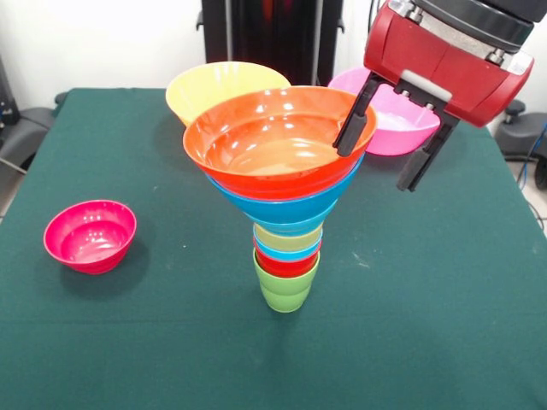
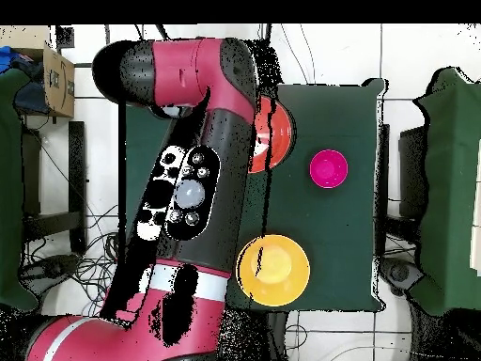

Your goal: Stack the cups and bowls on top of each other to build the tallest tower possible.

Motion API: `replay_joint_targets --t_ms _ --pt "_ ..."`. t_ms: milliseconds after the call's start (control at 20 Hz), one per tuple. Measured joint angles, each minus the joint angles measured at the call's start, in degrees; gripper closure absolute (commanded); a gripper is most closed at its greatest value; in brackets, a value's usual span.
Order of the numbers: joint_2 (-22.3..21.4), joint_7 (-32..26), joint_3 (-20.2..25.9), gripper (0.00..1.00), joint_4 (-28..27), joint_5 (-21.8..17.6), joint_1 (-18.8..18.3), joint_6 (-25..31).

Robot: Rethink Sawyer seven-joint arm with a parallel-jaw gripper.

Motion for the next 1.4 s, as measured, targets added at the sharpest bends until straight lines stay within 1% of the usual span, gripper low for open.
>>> replay_joint_targets --t_ms 750,1400 --pt "-0.24 0.0 0.41 0.0 2.02 0.0 0.0 -3.52" --pt "-0.32 0.0 0.41 0.0 2.04 0.15 0.07 -3.08"
